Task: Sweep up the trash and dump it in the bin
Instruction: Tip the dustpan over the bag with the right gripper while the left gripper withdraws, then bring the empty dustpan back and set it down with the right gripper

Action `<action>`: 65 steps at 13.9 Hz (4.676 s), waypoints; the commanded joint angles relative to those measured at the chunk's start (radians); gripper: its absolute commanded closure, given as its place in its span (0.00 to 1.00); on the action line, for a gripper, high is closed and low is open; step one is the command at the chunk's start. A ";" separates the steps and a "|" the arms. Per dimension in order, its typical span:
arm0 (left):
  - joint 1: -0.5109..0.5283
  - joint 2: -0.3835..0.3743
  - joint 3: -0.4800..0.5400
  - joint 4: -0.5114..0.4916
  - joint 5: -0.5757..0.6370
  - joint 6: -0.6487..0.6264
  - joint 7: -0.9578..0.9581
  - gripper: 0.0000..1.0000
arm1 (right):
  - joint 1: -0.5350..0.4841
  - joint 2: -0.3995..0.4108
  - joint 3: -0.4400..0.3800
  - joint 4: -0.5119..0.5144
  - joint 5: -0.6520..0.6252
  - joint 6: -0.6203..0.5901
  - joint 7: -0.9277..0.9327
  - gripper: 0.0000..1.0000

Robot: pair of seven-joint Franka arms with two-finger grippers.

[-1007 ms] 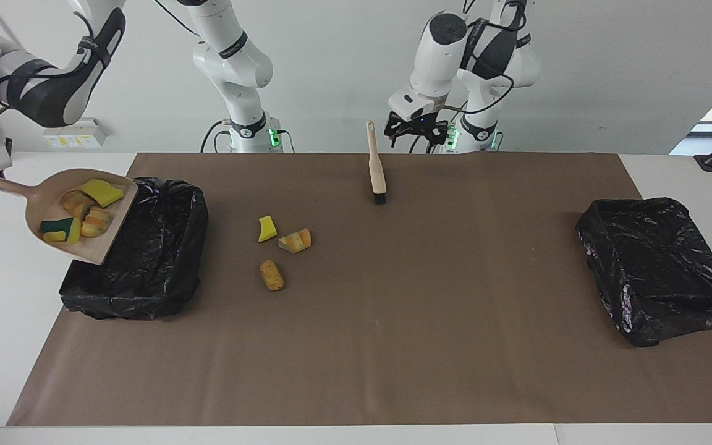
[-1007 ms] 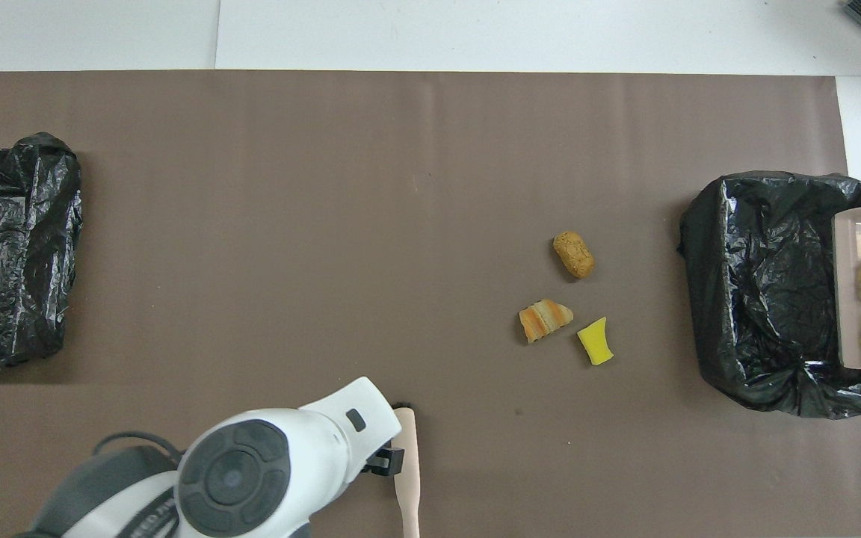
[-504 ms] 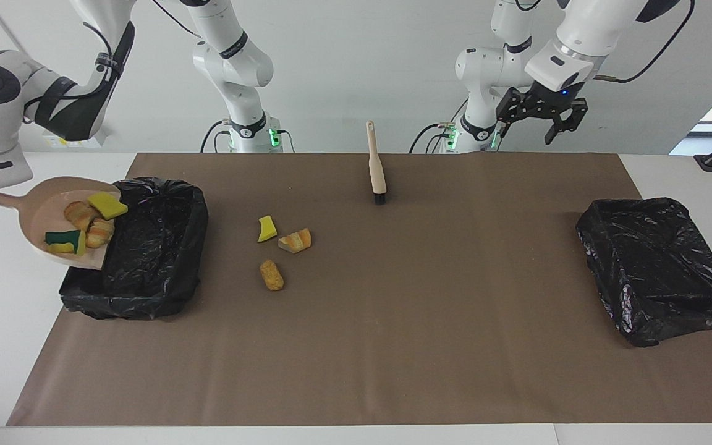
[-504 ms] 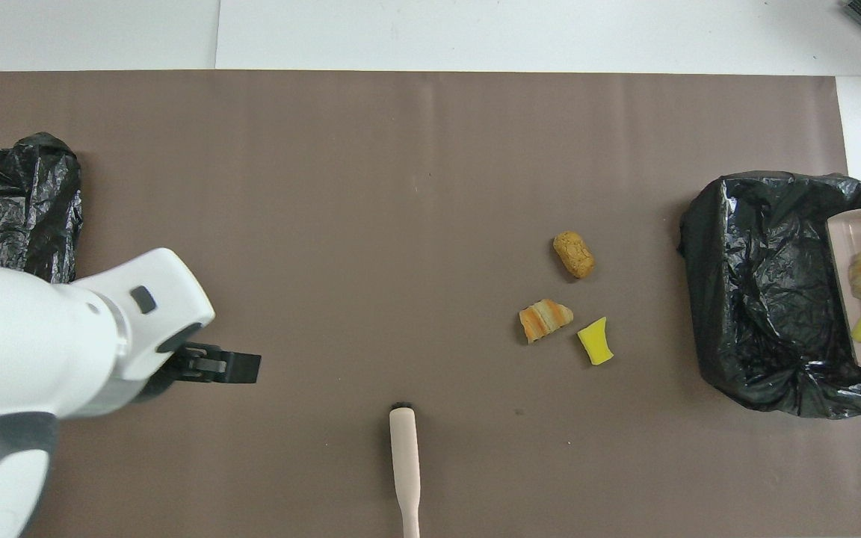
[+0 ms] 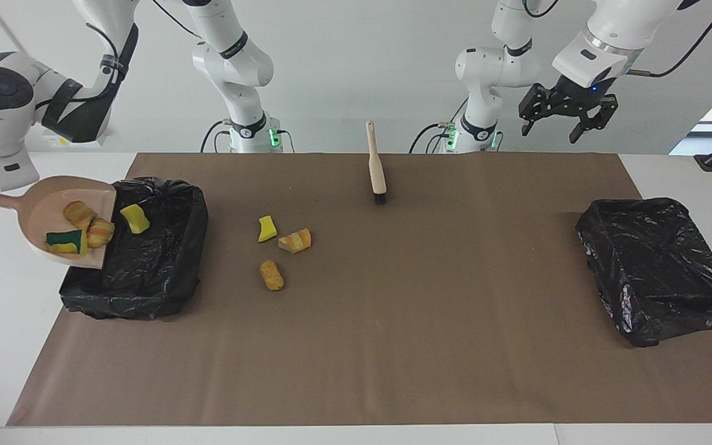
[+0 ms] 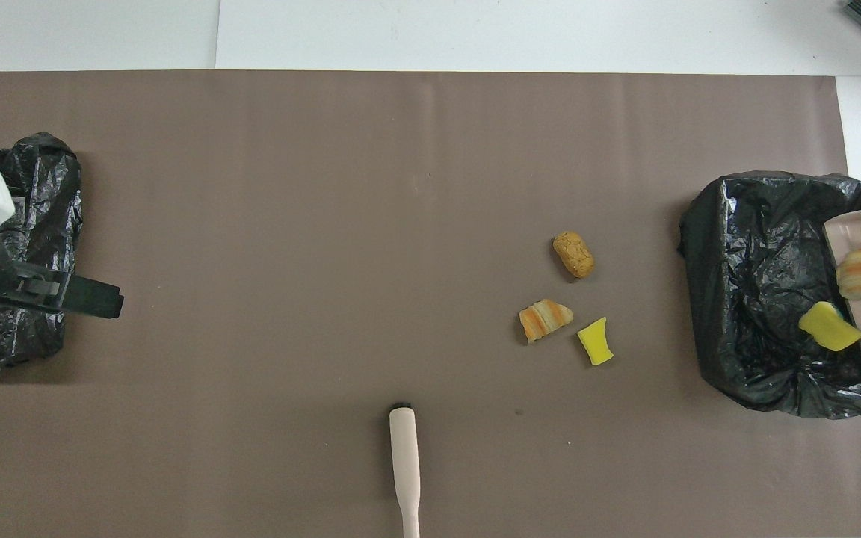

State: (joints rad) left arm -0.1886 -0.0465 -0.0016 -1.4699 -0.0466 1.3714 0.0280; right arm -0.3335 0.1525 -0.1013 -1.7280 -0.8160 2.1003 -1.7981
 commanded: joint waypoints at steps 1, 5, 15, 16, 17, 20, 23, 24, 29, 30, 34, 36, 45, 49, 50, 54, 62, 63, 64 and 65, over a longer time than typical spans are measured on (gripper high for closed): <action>0.017 -0.019 0.000 -0.001 0.021 -0.041 0.007 0.00 | 0.005 -0.024 0.002 -0.021 -0.063 0.015 -0.015 1.00; 0.035 -0.024 0.006 -0.010 0.021 -0.031 0.007 0.00 | 0.031 -0.036 0.002 -0.021 -0.081 0.006 -0.007 1.00; 0.040 -0.024 0.006 -0.010 0.021 -0.031 0.006 0.00 | 0.076 -0.135 0.008 -0.012 -0.097 -0.118 0.073 1.00; 0.040 -0.024 0.005 -0.010 0.021 -0.031 0.007 0.00 | 0.083 -0.154 0.018 -0.010 -0.077 -0.165 0.132 1.00; 0.040 -0.024 0.006 -0.010 0.021 -0.031 0.007 0.00 | 0.085 -0.169 0.038 -0.007 -0.046 -0.204 0.178 1.00; 0.040 -0.024 0.006 -0.010 0.021 -0.031 0.007 0.00 | 0.085 -0.174 0.141 0.028 0.001 -0.345 0.403 1.00; 0.040 -0.024 0.006 -0.010 0.021 -0.031 0.007 0.00 | 0.085 -0.174 0.216 0.030 0.123 -0.398 0.610 1.00; 0.040 -0.024 0.005 -0.010 0.021 -0.031 0.006 0.00 | 0.090 -0.174 0.219 0.028 0.176 -0.401 0.685 1.00; 0.040 -0.024 0.005 -0.010 0.021 -0.031 0.007 0.00 | 0.244 -0.131 0.226 0.030 0.326 -0.470 1.168 1.00; 0.040 -0.024 0.005 -0.010 0.019 -0.031 0.006 0.00 | 0.276 -0.110 0.226 0.030 0.356 -0.470 1.262 1.00; 0.040 -0.024 0.006 -0.010 0.021 -0.031 0.007 0.00 | 0.419 -0.002 0.226 0.070 0.504 -0.471 1.633 1.00; 0.040 -0.024 0.006 -0.010 0.021 -0.031 0.007 0.00 | 0.476 0.047 0.224 0.094 0.590 -0.465 1.803 1.00; 0.040 -0.024 0.006 -0.010 0.021 -0.031 0.007 0.00 | 0.711 0.195 0.230 0.143 0.906 -0.263 2.272 1.00; 0.040 -0.024 0.006 -0.010 0.021 -0.031 0.006 0.00 | 0.835 0.310 0.230 0.186 0.905 -0.143 2.382 1.00; 0.040 -0.024 0.005 -0.010 0.021 -0.031 0.007 0.00 | 0.853 0.327 0.230 0.189 0.900 -0.117 2.393 1.00; 0.040 -0.024 0.006 -0.010 0.021 -0.029 0.006 0.00 | 0.889 0.344 0.230 0.182 0.885 -0.086 2.396 1.00; 0.040 -0.024 0.006 -0.010 0.021 -0.029 0.006 0.00 | 0.889 0.378 0.230 0.182 0.859 -0.063 2.380 0.00; 0.040 -0.024 0.005 -0.010 0.021 -0.031 0.007 0.00 | 0.886 0.371 0.230 0.182 0.851 -0.071 2.379 0.00; 0.040 -0.024 0.005 -0.010 0.021 -0.031 0.007 0.00 | 0.875 0.364 0.230 0.183 0.851 -0.089 2.379 0.00; 0.040 -0.024 0.006 -0.010 0.021 -0.031 0.007 0.00 | 0.870 0.337 0.223 0.183 0.868 -0.115 2.379 0.00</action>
State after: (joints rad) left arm -0.1526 -0.0549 0.0083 -1.4701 -0.0439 1.3527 0.0280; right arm 0.5549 0.5184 0.1220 -1.5589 0.0532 2.0306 0.5869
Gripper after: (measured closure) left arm 0.000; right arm 0.317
